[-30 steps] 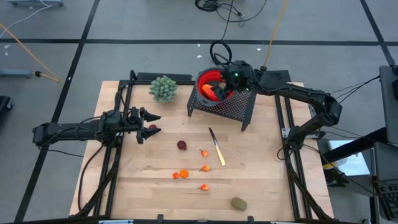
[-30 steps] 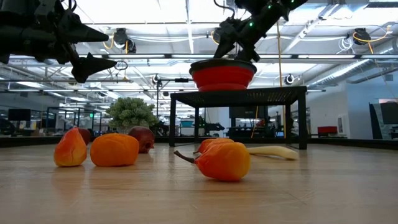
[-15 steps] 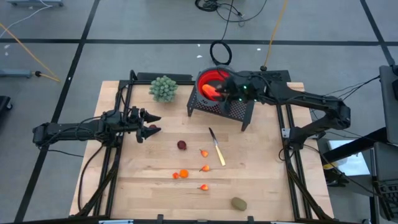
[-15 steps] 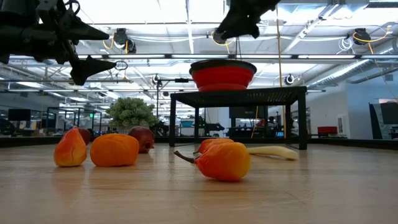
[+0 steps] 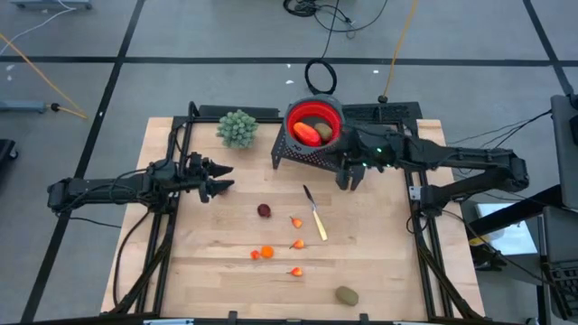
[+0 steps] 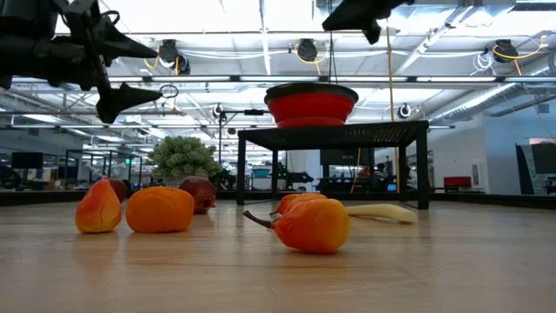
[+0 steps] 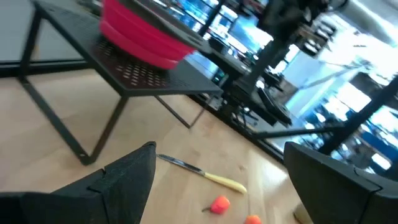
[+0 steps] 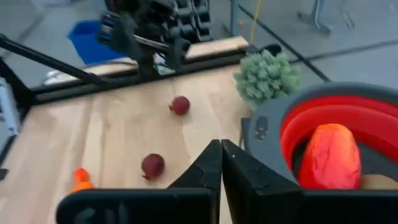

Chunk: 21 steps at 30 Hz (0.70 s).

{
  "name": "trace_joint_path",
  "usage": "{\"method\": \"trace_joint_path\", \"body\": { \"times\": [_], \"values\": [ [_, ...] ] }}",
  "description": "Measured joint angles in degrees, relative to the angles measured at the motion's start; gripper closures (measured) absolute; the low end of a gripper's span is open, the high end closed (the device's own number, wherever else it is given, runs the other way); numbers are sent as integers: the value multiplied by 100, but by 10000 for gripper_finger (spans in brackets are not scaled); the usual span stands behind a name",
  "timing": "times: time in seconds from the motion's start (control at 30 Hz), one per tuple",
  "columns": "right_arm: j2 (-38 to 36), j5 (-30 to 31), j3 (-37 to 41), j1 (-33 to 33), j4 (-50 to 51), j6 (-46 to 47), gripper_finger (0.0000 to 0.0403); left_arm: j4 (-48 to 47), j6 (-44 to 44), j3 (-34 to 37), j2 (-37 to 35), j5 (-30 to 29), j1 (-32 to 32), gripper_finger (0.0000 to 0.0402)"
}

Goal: Pick & Place Fruit
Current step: Put the red pomegranate into the red strainer bowl on the shelf

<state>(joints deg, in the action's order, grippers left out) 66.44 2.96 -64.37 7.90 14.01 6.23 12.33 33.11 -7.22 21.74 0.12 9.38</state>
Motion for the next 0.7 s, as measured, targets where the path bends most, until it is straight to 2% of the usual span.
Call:
{"method": "trace_joint_path", "body": {
  "times": [0.1, 0.3, 0.5, 0.7],
  "values": [
    [-426, -3, 576, -97, -556, 14, 393, 0, 10, -12, 0, -266, -15, 48],
    [-1330, -7, 1618, -209, -977, 12, 401, -345, -350, -386, 0, -756, -135, 48],
    [-2170, -17, 2332, -335, -1004, -320, 401, -1633, -291, -1042, 263, -1140, -285, 48],
    [-2844, -22, 2735, -365, -994, -634, 400, -2713, 390, -1791, 1125, -1365, -451, 48]
  ]
}}
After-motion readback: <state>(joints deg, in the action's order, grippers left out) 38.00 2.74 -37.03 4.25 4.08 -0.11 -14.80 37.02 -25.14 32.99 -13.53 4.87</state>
